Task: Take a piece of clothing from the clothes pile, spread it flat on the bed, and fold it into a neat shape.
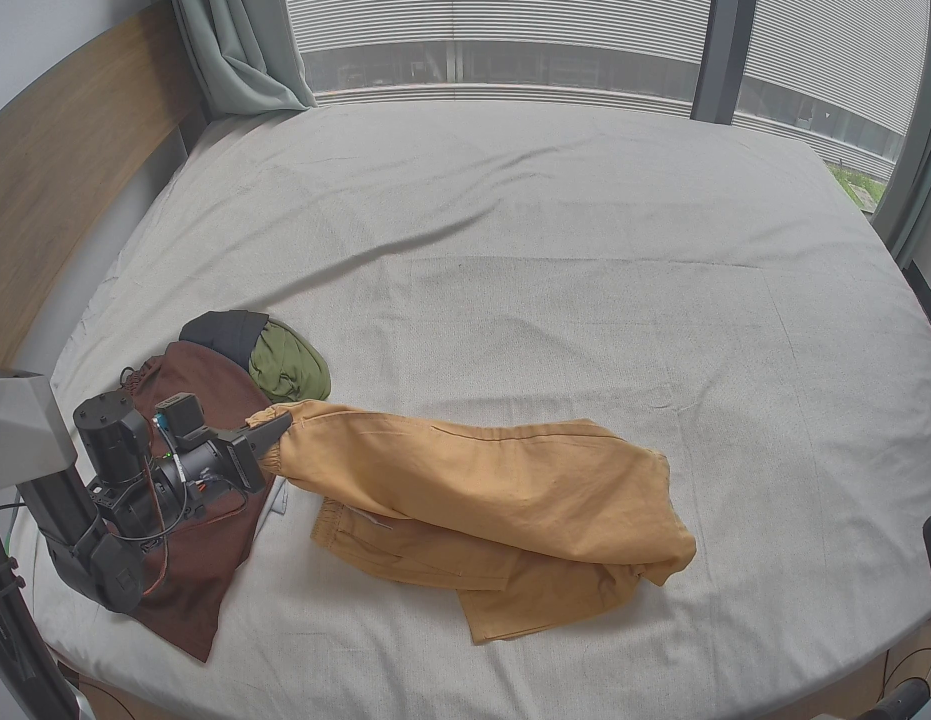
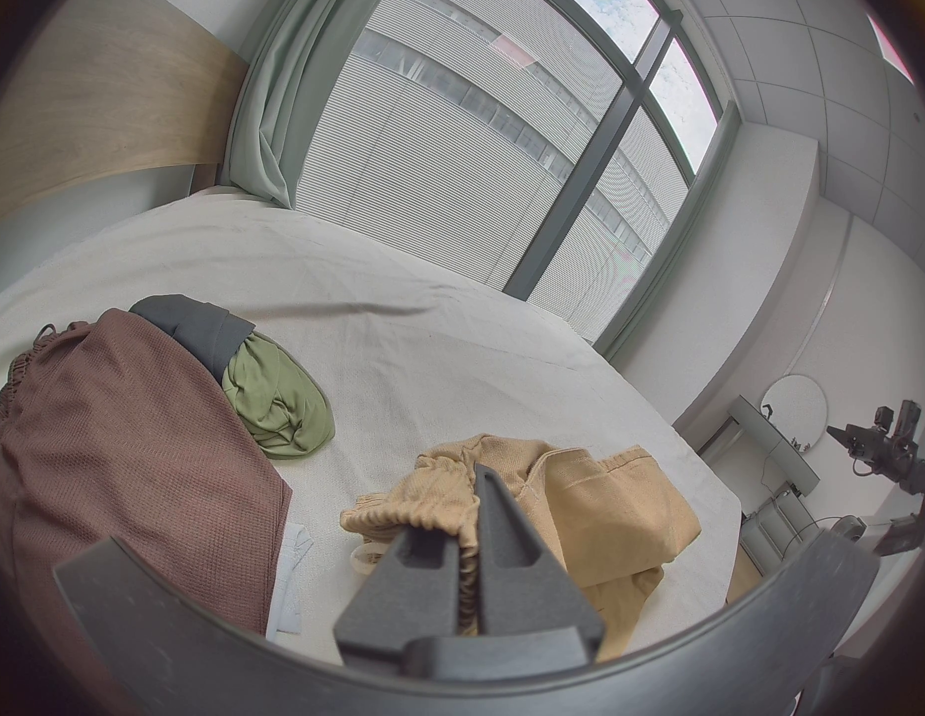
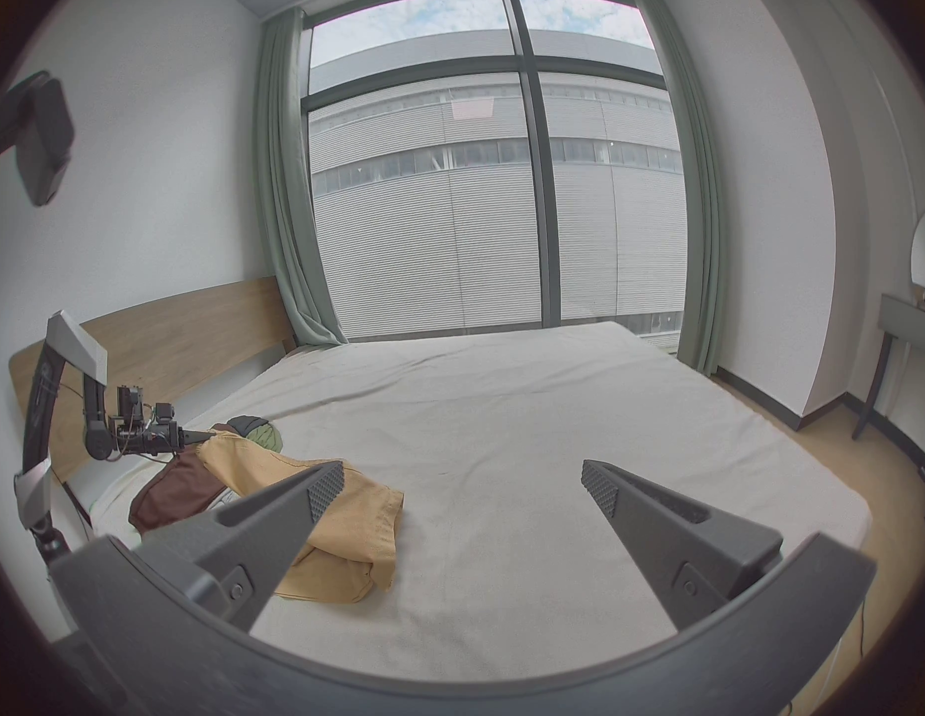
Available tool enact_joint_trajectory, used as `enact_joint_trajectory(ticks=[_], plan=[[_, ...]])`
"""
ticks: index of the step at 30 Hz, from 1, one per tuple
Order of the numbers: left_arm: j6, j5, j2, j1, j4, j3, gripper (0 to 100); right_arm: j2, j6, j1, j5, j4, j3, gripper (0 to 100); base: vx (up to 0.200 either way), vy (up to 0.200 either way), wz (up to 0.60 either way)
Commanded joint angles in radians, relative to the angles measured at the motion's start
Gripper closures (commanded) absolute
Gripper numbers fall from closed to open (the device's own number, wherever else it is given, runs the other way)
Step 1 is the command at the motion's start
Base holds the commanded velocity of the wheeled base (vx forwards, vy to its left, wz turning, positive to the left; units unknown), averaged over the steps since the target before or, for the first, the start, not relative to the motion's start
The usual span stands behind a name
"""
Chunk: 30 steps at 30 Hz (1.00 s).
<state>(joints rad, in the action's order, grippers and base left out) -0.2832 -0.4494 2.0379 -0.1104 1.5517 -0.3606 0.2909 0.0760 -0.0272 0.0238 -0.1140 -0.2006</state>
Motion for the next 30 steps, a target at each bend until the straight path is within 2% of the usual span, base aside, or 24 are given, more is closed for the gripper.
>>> enact_joint_trajectory(ticks=[1, 8, 10, 12, 13, 16, 30], plan=[[-0.001, 0.0, -0.001, 0.0, 0.001, -0.003, 100, 0.163, 0.045, -0.01, 0.002, -0.004, -0.045, 0, 0.0, 0.0, 0.0], [-0.001, 0.0, -0.001, 0.0, 0.001, -0.004, 100, 0.263, 0.061, -0.01, 0.028, -0.007, -0.051, 0, 0.0, 0.0, 0.0], [-0.001, 0.0, -0.001, 0.0, 0.001, -0.006, 100, 0.304, 0.059, -0.01, 0.076, -0.006, -0.068, 0, 0.0, 0.0, 0.0], [-0.001, 0.0, -0.001, 0.0, 0.001, -0.004, 100, 0.312, 0.059, -0.01, 0.088, -0.007, -0.071, 0, 0.0, 0.0, 0.0], [-0.001, 0.0, -0.002, 0.0, 0.001, -0.004, 100, 0.349, 0.059, -0.008, 0.139, -0.006, -0.091, 0, 0.0, 0.0, 0.0], [-0.001, 0.0, -0.002, -0.002, 0.001, -0.004, 100, 0.406, 0.059, -0.007, 0.173, -0.007, -0.109, 0, 0.0, 0.0, 0.0], [0.001, 0.0, -0.001, -0.011, 0.001, -0.004, 100, 0.613, 0.001, -0.008, 0.177, -0.01, -0.232, 0, 0.0, 0.0, 0.0]])
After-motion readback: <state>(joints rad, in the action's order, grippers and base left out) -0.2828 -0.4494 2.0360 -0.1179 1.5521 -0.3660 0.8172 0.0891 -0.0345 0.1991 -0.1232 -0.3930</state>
